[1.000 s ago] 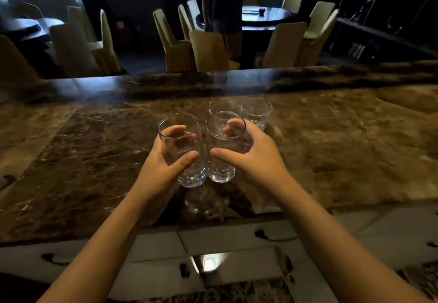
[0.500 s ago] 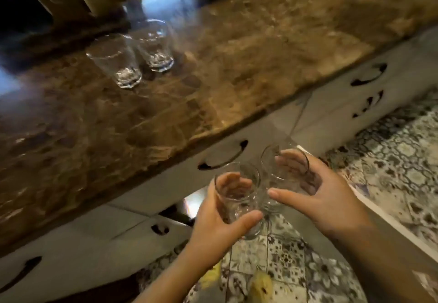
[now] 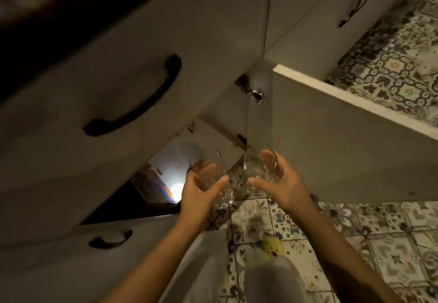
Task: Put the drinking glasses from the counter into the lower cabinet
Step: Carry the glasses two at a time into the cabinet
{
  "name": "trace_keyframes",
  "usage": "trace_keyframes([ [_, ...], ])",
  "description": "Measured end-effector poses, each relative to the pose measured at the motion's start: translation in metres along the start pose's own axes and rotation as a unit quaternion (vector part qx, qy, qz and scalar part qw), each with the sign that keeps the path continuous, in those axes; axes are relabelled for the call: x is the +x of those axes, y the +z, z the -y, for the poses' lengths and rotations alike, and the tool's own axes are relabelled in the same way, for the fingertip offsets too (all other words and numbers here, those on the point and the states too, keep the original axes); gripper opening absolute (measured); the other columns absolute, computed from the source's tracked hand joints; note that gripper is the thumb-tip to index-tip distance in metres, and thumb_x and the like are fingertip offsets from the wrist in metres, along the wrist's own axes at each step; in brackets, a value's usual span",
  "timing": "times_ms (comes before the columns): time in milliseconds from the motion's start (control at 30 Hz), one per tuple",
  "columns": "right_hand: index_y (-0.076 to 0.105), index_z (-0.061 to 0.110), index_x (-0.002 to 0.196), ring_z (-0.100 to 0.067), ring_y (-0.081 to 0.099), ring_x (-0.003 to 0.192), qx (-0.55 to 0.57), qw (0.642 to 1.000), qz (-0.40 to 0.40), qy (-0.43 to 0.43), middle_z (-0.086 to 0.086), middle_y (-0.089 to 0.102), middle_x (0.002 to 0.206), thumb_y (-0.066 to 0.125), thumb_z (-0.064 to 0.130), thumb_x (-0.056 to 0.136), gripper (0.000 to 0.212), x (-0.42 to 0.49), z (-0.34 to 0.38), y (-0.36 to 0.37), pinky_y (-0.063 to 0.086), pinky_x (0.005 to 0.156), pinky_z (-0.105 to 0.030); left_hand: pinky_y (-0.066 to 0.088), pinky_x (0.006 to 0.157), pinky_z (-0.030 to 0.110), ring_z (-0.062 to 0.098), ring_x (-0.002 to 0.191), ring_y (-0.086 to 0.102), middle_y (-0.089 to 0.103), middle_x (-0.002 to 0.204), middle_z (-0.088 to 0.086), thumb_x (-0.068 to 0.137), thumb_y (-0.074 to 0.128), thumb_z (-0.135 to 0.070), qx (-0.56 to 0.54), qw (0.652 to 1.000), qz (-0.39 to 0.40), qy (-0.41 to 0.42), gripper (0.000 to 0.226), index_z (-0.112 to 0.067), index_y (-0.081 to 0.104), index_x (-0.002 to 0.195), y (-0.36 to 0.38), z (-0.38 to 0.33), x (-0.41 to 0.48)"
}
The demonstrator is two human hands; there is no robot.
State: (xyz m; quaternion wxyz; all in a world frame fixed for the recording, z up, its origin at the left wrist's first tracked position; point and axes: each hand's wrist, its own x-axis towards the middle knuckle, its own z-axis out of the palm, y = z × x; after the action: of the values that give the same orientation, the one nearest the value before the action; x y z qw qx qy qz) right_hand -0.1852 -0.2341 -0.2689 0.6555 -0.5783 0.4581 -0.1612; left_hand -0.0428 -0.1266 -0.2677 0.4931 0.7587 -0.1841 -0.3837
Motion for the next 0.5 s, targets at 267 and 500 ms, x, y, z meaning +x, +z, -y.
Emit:
trace_keyframes([
  [267, 0.048, 0.015, 0.131, -0.014, 0.055, 0.12, 0.002, 1.0, -0.01, 0.007, 0.003, 0.059, 0.126, 0.076, 0.012, 0.075, 0.062, 0.118, -0.142, 0.041, 0.048, 0.1, -0.028, 0.036, 0.103, 0.027, 0.026, 0.127, 0.049, 0.051, 0.14, 0.009, 0.08, 0.065, -0.04, 0.036, 0.993, 0.016, -0.109, 0.045, -0.018, 0.06, 0.119, 0.025, 0.141, 0.112],
  [500, 0.052, 0.014, 0.132, -0.027, 0.048, 0.126, -0.167, 0.982, -0.036, -0.076, -0.01, 0.051, 0.137, 0.081, 0.025, 0.068, 0.071, 0.241, -0.244, 0.084, 0.043, 0.101, -0.033, 0.052, 0.08, 0.02, 0.037, 0.108, 0.058, 0.062, 0.109, 0.023, 0.057, 0.065, -0.058, 0.056, 0.997, -0.046, -0.005, 0.06, -0.009, 0.065, 0.091, 0.037, 0.229, 0.219],
])
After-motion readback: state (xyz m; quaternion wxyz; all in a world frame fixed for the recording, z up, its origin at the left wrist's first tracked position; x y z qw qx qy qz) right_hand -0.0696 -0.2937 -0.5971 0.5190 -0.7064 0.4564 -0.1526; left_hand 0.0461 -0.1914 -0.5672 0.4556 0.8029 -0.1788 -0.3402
